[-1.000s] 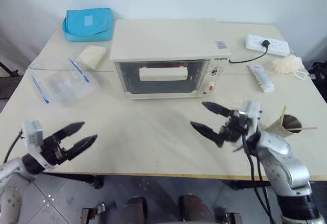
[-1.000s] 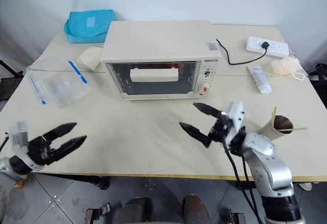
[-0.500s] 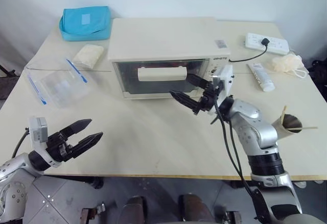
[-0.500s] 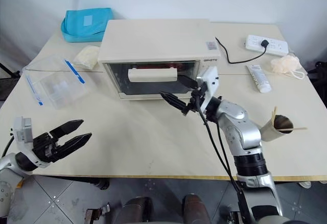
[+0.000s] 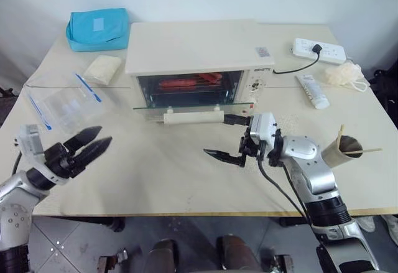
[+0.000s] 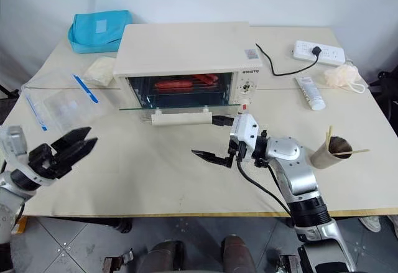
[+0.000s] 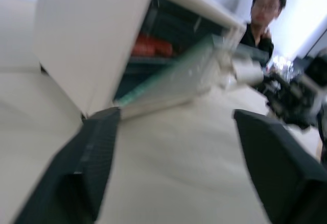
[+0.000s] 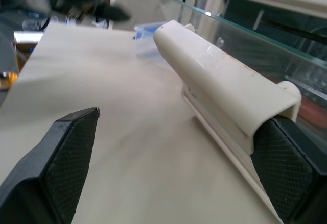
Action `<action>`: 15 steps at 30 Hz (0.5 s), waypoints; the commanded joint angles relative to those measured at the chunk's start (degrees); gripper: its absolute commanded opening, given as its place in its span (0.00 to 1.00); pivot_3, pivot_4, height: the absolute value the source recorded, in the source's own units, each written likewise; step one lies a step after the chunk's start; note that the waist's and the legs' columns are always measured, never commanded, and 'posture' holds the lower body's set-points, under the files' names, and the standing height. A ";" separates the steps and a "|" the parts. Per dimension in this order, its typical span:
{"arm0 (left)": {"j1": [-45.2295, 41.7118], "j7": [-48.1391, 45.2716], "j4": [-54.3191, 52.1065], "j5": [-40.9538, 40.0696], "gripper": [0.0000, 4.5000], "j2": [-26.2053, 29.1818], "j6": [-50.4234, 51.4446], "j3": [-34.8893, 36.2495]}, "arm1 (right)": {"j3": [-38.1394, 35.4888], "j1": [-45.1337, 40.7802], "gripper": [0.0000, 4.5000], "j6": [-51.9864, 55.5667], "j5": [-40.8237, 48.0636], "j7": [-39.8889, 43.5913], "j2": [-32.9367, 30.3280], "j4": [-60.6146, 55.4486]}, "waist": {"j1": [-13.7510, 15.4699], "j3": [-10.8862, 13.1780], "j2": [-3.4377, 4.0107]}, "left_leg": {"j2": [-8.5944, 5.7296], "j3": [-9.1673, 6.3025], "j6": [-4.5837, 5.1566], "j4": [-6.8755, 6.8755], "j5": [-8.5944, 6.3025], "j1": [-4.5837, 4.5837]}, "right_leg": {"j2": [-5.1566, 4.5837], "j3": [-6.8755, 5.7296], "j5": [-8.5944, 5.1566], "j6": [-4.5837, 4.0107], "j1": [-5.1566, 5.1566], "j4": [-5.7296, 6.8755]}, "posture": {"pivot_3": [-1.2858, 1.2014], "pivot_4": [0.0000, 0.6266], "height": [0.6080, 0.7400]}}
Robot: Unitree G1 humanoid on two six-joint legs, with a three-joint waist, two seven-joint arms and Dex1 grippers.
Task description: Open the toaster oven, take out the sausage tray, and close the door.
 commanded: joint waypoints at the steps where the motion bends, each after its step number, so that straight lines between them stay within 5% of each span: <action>1: -6.19 0.25 3.17 2.20 0.51 0.29 -2.61 -1.85 | -0.11 -0.97 1.00 -3.65 0.18 0.48 0.86 -1.49 | 0.09 0.01 -0.01 | 0.00 -0.02 -0.01 0.01 0.00 0.00 | 0.00 -0.03 0.00 0.00 0.00 0.04 | 0.52 0.24 1.00; 8: -17.81 -1.44 10.52 8.85 0.02 -3.38 -7.32 -10.28 | 0.28 -0.86 1.00 -5.12 -0.73 0.19 1.25 -0.80 | -0.10 0.00 -0.01 | -0.02 0.13 -0.20 0.03 0.10 0.00 | 0.05 -0.38 0.01 0.01 -0.06 0.27 | 0.52 0.24 1.00; 15: -22.60 -0.32 10.75 12.77 0.01 -8.97 -9.59 -16.39 | 1.01 -0.07 1.00 -4.84 -1.73 -1.19 1.81 -1.92 | 0.20 0.01 -0.03 | 0.02 0.23 -0.27 0.08 0.03 -0.01 | 0.03 -0.51 0.02 0.03 -0.11 0.25 | 0.52 0.24 1.00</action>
